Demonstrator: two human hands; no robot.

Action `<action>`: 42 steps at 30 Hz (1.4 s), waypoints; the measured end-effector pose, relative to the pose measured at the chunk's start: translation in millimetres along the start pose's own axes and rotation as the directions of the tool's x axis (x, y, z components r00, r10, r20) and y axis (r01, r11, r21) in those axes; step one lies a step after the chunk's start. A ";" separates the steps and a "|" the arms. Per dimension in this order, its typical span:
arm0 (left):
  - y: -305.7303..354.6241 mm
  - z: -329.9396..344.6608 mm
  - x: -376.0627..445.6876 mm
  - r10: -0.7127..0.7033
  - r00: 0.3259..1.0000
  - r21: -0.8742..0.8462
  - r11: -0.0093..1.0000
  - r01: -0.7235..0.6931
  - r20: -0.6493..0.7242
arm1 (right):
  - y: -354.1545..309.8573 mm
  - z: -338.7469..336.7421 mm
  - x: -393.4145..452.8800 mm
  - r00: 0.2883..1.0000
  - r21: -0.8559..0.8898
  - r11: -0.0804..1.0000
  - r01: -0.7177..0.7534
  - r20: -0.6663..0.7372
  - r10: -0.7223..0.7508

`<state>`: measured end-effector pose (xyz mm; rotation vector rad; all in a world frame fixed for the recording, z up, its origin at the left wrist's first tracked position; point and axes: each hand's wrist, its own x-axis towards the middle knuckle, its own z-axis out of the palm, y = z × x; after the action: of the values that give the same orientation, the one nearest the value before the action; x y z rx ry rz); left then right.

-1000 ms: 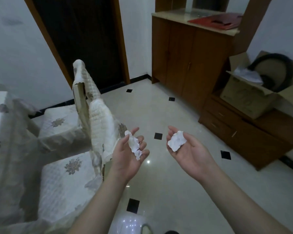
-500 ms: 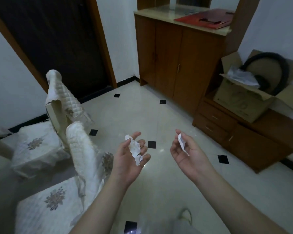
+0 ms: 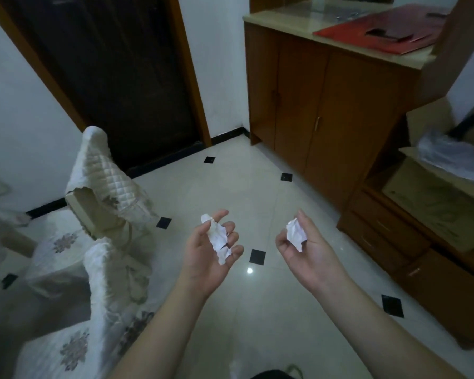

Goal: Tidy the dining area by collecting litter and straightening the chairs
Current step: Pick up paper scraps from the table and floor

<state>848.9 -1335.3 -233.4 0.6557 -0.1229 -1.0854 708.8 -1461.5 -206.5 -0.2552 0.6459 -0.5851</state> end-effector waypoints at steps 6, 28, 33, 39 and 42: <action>22.9 -11.0 33.9 0.072 0.996 -0.043 0.996 -0.074 -0.058 | 2.7 31.5 50.9 0.979 0.086 0.986 -0.145 0.156 0.130; 222.9 -115.0 178.7 0.251 0.961 -0.124 0.956 -0.265 -0.117 | 99.2 218.2 254.9 0.940 -0.087 0.958 -0.272 0.187 0.284; 246.9 -146.2 190.4 0.303 0.935 -0.164 0.928 -0.334 -0.184 | 123.8 249.8 298.7 0.893 -0.189 0.916 -0.355 0.221 0.392; 271.4 -174.5 216.4 0.367 0.885 -0.148 0.896 -0.419 -0.287 | 149.7 286.0 363.2 0.802 -0.244 0.834 -0.495 0.240 0.547; 286.9 -179.0 237.7 0.408 0.838 -0.130 0.868 -0.479 -0.363 | 157.9 307.4 398.0 0.739 -0.320 0.777 -0.542 0.259 0.622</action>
<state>1258.6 -1373.8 -271.6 0.5626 0.1244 -0.5153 1227.6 -1552.5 -226.6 -0.3387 0.4041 0.1573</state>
